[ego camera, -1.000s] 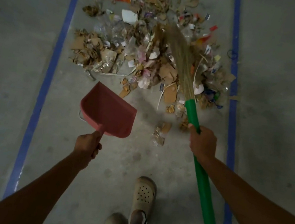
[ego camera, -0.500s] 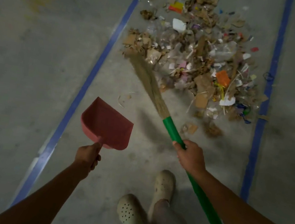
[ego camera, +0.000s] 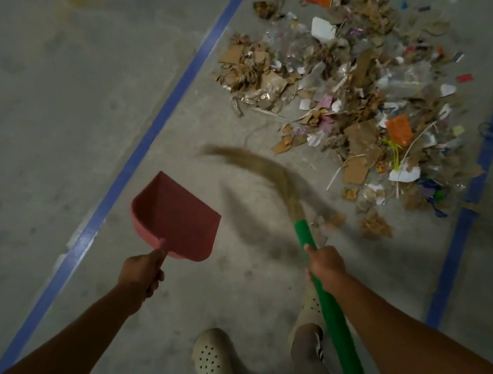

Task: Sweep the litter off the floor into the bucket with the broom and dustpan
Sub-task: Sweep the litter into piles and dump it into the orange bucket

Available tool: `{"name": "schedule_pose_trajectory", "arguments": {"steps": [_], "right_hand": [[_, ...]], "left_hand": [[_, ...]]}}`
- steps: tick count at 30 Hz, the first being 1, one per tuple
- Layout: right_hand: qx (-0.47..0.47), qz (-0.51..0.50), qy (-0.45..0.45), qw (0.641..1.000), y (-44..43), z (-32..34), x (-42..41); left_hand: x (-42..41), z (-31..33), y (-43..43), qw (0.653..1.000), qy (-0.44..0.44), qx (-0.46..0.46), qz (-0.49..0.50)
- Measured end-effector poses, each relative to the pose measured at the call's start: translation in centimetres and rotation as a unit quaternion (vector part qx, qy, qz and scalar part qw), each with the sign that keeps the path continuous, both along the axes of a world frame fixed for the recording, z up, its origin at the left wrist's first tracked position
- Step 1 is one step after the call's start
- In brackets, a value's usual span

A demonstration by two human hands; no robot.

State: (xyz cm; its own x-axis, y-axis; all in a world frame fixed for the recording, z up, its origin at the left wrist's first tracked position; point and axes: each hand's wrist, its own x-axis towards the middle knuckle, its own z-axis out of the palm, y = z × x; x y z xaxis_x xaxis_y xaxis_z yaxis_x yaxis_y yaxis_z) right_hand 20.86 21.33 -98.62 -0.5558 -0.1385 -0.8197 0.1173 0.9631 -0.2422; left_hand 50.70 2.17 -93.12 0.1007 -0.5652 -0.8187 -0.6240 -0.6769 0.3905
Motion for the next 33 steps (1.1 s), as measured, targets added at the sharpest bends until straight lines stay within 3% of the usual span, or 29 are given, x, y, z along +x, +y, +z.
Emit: {"name": "schedule_pose_trajectory", "arguments": {"steps": [5,13,22,27,33], "right_hand": [[-0.050,-0.126,0.097,0.986,1.5,2.1,-5.7],[-0.103,-0.069,0.119,0.985,5.9,5.8,-9.8],[-0.098,-0.087,0.006,0.991,14.3,11.6,-5.4],[-0.032,-0.051,-0.028,0.998,21.1,13.7,-2.6],[0.046,-0.060,-0.145,0.987,28.8,12.3,-5.2]], "left_hand": [[-6.0,0.2,0.6,1.000,0.005,0.001,-0.017],[-14.4,1.4,2.7,0.998,0.037,0.021,-0.037],[-13.3,5.7,8.8,0.995,0.035,0.050,-0.083],[-9.4,8.7,13.3,0.995,0.012,0.066,-0.077],[-8.8,7.8,19.6,0.996,-0.022,0.069,-0.059]]}}
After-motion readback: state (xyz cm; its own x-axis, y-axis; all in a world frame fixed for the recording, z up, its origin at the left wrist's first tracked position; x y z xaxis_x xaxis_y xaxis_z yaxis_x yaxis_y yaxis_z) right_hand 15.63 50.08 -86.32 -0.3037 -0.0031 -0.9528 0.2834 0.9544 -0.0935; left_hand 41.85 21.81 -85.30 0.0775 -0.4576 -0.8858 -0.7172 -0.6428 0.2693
